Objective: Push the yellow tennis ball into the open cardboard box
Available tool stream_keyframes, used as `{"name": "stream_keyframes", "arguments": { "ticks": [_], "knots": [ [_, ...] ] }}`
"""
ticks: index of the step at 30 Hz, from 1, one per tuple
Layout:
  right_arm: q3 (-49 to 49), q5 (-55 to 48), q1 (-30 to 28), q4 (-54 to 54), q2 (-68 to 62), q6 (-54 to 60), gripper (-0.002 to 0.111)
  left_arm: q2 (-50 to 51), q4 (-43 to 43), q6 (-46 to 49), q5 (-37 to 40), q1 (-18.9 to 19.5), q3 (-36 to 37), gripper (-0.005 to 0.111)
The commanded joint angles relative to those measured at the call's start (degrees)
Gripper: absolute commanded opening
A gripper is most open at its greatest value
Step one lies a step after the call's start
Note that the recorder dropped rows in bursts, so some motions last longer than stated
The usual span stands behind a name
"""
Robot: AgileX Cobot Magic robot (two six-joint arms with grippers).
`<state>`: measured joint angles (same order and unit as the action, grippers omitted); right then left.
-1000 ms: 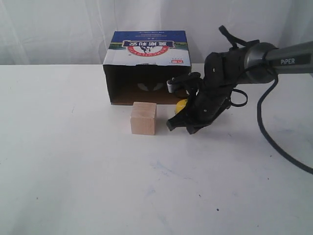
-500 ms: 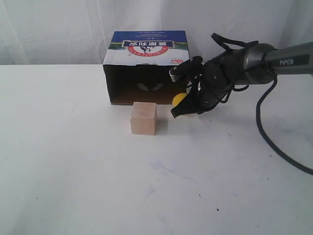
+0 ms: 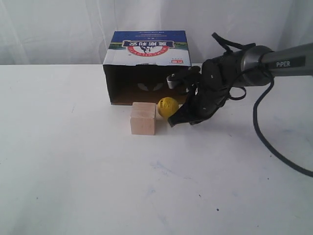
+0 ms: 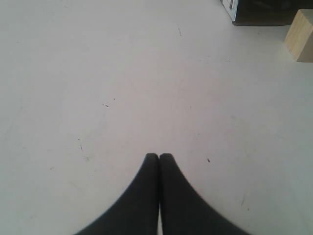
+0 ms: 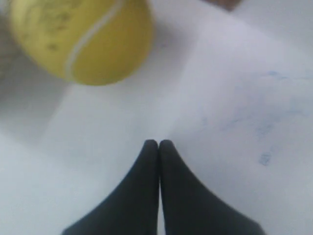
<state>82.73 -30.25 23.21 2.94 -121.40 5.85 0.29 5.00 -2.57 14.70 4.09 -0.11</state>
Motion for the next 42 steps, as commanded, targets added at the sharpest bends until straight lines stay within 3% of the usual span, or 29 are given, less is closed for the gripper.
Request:
{"name": "stream_keyframes", "arguments": {
  "ticks": [1, 6, 11, 18, 21, 24, 26, 27, 30, 36, 42],
  "knots": [
    [-0.02, -0.77, 1.7, -13.98, 0.68, 13.14, 0.0, -0.29, 0.61, -0.08, -0.01, -0.25, 0.11, 0.0],
    [-0.02, 6.75, 1.83, -15.71, 0.56, 13.44, 0.0, -0.29, 0.61, -0.08, -0.01, -0.25, 0.11, 0.0],
    [0.33, 20.85, 1.22, -14.89, -1.83, 13.44, 0.0, -0.29, 0.61, -0.08, -0.01, -0.25, 0.11, 0.0],
    [1.0, 12.65, 1.71, -15.29, 0.28, 11.69, 0.0, -0.29, 0.61, -0.08, -0.01, -0.25, 0.11, 0.0],
    [0.08, 6.26, 1.71, -15.41, 1.73, 5.53, 0.0, -0.29, 0.61, -0.08, -0.01, -0.25, 0.11, 0.0],
    [-8.11, 10.03, 1.85, -15.41, 8.74, -1.02, 0.0, -0.29, 0.61, -0.08, -0.01, -0.25, 0.11, 0.0],
    [-21.26, 25.55, 3.5, -15.41, 18.84, -5.85, 0.0, -0.29, 0.61, -0.08, -0.01, -0.25, 0.11, 0.0],
    [-31.9, 41.11, 5.12, -15.41, 24.9, -6.76, 0.0, -0.29, 0.61, -0.08, -0.01, -0.25, 0.11, 0.0],
    [-45.53, 57.59, 7.71, -15.31, 34.47, -6.49, 0.0, -0.29, 0.61, -0.08, -0.01, -0.25, 0.11, 0.0],
    [-57.6, 55.63, 7.56, -16.46, 49.15, -5.85, 0.0, -0.29, 0.61, -0.08, -0.01, -0.25, 0.11, 0.0],
    [-59.5, 54.46, 7.23, -22.66, 56.84, -4.27, 0.0, -0.29, 0.61, -0.08, -0.01, -0.25, 0.11, 0.0]
  ]
}}
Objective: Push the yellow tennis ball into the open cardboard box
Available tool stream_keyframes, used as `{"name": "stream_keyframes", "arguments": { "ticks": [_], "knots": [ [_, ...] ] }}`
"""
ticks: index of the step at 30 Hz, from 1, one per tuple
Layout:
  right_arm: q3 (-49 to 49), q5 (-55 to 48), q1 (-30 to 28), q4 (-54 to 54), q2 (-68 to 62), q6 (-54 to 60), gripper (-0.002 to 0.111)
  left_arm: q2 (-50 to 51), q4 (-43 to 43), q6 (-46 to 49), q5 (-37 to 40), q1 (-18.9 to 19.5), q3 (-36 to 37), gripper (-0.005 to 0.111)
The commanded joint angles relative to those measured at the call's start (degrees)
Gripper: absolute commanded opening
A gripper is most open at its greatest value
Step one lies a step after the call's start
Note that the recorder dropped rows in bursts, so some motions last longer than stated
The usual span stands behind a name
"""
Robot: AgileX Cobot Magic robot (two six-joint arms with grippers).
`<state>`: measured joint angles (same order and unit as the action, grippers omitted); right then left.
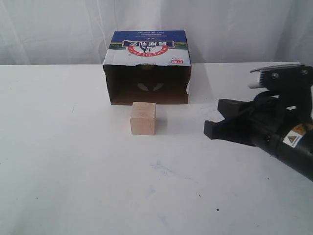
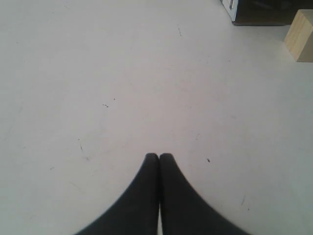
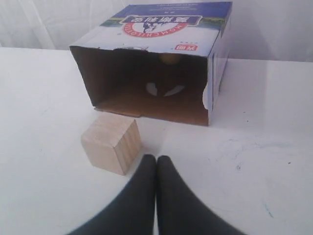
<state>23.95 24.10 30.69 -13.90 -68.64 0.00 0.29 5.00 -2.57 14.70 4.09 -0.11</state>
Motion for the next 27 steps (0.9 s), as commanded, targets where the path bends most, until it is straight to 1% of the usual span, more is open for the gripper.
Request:
{"name": "stream_keyframes", "arguments": {
  "ticks": [1, 4, 6, 8, 10, 12, 14, 17, 20, 22, 25, 27],
  "knots": [
    [-0.72, 0.23, -0.42, -9.44, 4.76, 3.79, 0.0, -0.29, 0.61, -0.08, -0.01, -0.25, 0.11, 0.0],
    [-0.72, 2.73, -0.42, -11.75, 6.51, 8.28, 0.0, -0.29, 0.61, -0.08, -0.01, -0.25, 0.11, 0.0],
    [-0.72, 3.37, -0.42, -12.76, 9.43, 14.66, 0.0, -0.29, 0.61, -0.08, -0.01, -0.25, 0.11, 0.0],
    [-0.72, 3.75, -0.51, -13.52, 13.73, 23.5, 0.0, -0.29, 0.61, -0.08, -0.01, -0.25, 0.11, 0.0],
    [-0.72, 1.78, -0.78, -13.52, 18.94, 32.48, 0.0, -0.29, 0.61, -0.08, -0.01, -0.25, 0.11, 0.0],
    [-0.72, -2.12, -2.45, -13.52, 25.32, 39.44, 0.0, -0.29, 0.61, -0.08, -0.01, -0.25, 0.11, 0.0],
    [-1.24, -6.63, -5.85, -13.52, 31.08, 42.04, 0.0, -0.29, 0.61, -0.08, -0.01, -0.25, 0.11, 0.0],
    [-3.13, -12.11, -14.39, -13.52, 39.67, 41.92, 0.0, -0.29, 0.61, -0.08, -0.01, -0.25, 0.11, 0.0],
    [-4.95, -19.82, -25.87, -13.52, 46.49, 39.86, 0.0, -0.29, 0.61, -0.08, -0.01, -0.25, 0.11, 0.0],
    [-5.93, -26.62, -32.42, -13.52, 50.84, 38.26, 0.0, -0.29, 0.61, -0.08, -0.01, -0.25, 0.11, 0.0],
    [-6.86, -34.56, -37.67, -13.52, 56.46, 38.26, 0.0, -0.29, 0.61, -0.08, -0.01, -0.25, 0.11, 0.0],
    [-7.36, -35.84, -38.71, -13.52, 58.67, 38.38, 0.0, -0.29, 0.61, -0.08, -0.01, -0.25, 0.11, 0.0]
  ]
}}
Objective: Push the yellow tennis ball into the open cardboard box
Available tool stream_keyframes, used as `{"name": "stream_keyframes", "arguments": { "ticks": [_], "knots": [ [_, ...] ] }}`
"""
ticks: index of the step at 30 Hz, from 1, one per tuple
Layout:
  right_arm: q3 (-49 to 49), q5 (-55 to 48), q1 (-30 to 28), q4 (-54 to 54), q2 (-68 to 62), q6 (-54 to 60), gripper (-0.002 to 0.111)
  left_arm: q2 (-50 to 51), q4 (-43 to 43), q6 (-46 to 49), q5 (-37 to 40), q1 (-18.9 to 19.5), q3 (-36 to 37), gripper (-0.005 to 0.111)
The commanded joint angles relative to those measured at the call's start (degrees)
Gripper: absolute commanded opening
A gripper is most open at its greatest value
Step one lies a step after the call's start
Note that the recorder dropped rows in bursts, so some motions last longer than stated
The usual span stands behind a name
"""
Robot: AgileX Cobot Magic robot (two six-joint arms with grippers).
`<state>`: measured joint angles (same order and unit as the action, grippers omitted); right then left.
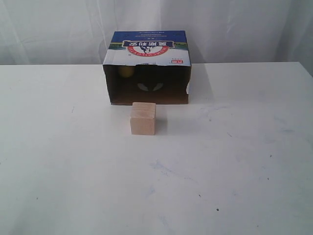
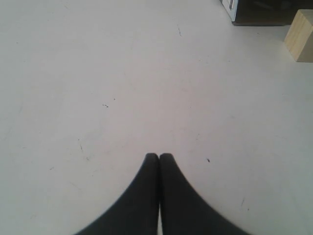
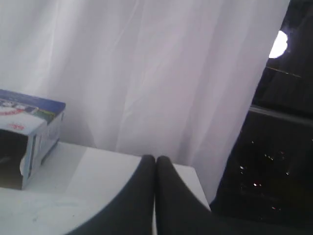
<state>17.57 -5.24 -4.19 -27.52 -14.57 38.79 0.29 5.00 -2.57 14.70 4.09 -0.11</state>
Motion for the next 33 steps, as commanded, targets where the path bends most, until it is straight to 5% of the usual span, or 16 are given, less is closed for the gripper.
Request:
{"name": "stream_keyframes", "arguments": {
  "ticks": [1, 9, 16, 22, 33],
  "knots": [
    [-1.1, -6.5, -3.95, 0.1, 5.41, -0.1, 0.0, -0.29, 0.61, -0.08, -0.01, -0.25, 0.11, 0.0],
    [-4.88, -3.61, -3.95, 2.32, 6.61, -0.76, 0.0, -0.29, 0.61, -0.08, -0.01, -0.25, 0.11, 0.0],
    [-17.57, 2.46, -3.95, 13.21, 14.57, -17.34, 0.0, -0.29, 0.61, -0.08, -0.01, -0.25, 0.11, 0.0],
    [-17.57, -14.24, -5.64, 17.25, 14.57, -21.1, 0.0, -0.29, 0.44, -0.08, -0.12, -0.23, 0.11, 0.0],
    [-17.57, -12.35, -8.78, 27.52, 14.57, -29.39, 0.0, -0.29, 0.44, -0.08, -0.12, -0.23, 0.11, 0.0]
  ]
}}
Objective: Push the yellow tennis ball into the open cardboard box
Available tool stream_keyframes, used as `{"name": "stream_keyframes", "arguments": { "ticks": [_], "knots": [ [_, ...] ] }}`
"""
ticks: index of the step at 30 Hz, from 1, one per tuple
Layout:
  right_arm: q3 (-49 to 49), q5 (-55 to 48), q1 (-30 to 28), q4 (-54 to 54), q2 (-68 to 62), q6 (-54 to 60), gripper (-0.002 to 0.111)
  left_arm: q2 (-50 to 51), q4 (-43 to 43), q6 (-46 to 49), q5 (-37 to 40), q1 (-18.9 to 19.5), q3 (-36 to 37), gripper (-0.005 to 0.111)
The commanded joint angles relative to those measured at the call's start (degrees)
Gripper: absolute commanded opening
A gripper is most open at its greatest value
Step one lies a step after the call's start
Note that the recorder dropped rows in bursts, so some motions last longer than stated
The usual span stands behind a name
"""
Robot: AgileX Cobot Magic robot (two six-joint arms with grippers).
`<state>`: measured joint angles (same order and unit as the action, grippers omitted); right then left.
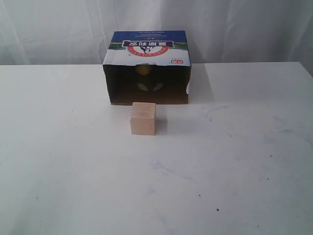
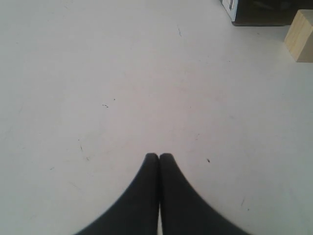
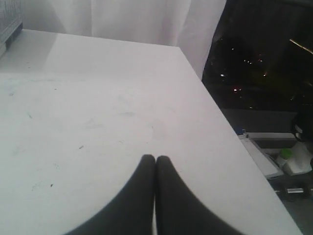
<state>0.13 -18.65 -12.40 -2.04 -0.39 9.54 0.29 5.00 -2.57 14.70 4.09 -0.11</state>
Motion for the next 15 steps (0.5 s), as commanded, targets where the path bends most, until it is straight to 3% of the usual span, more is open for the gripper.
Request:
{"name": "stream_keyframes", "arguments": {
  "ticks": [1, 15],
  "knots": [
    [-0.13, 1.07, -0.57, 2.04, 0.39, 0.47, 0.0, -0.29, 0.44, -0.08, -0.12, -0.23, 0.11, 0.0],
    [-0.13, -1.07, -0.57, 1.68, 0.39, 0.81, 0.0, -0.29, 0.44, -0.08, -0.12, -0.23, 0.11, 0.0]
  ]
}}
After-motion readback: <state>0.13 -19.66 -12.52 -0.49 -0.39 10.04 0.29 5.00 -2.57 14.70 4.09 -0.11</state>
